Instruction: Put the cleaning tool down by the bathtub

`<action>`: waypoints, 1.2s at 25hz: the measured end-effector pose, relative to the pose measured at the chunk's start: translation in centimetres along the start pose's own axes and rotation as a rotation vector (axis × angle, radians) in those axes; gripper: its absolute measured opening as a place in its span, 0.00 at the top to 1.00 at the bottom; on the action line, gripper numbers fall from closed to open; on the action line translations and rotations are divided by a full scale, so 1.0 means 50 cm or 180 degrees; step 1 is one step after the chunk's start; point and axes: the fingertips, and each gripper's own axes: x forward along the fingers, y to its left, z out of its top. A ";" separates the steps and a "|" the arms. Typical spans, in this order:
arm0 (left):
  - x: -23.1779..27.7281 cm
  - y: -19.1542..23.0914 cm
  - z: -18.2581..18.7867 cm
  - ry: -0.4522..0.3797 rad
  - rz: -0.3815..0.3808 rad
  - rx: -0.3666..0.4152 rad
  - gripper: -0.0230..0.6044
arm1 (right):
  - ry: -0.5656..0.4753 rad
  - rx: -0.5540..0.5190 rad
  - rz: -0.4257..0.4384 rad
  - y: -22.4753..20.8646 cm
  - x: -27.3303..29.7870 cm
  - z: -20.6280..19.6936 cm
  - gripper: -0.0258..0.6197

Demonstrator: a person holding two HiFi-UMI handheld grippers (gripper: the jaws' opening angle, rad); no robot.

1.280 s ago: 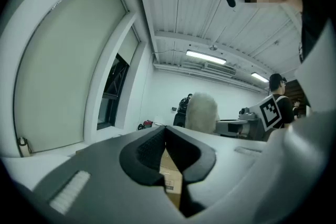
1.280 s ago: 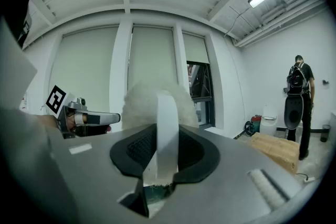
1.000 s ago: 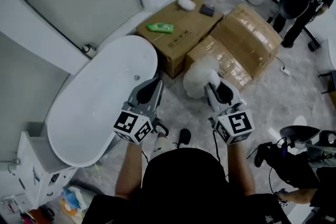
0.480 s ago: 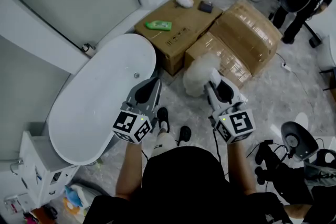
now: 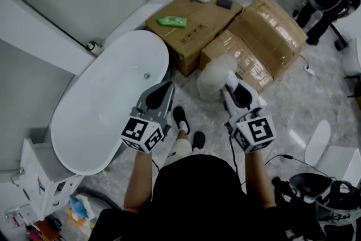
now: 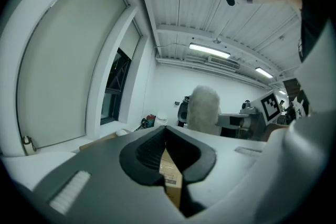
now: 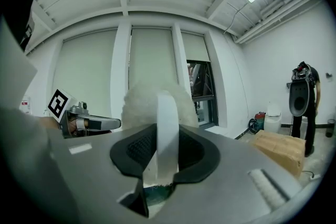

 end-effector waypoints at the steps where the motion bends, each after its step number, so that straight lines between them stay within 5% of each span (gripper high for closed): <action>1: 0.007 0.007 -0.001 0.0003 -0.0018 -0.0008 0.97 | 0.0020 -0.0005 -0.0007 -0.003 0.010 -0.001 0.81; 30: 0.277 0.352 0.106 0.0035 -0.0217 -0.0018 0.97 | 0.0151 -0.0019 -0.0220 -0.143 0.418 0.076 0.81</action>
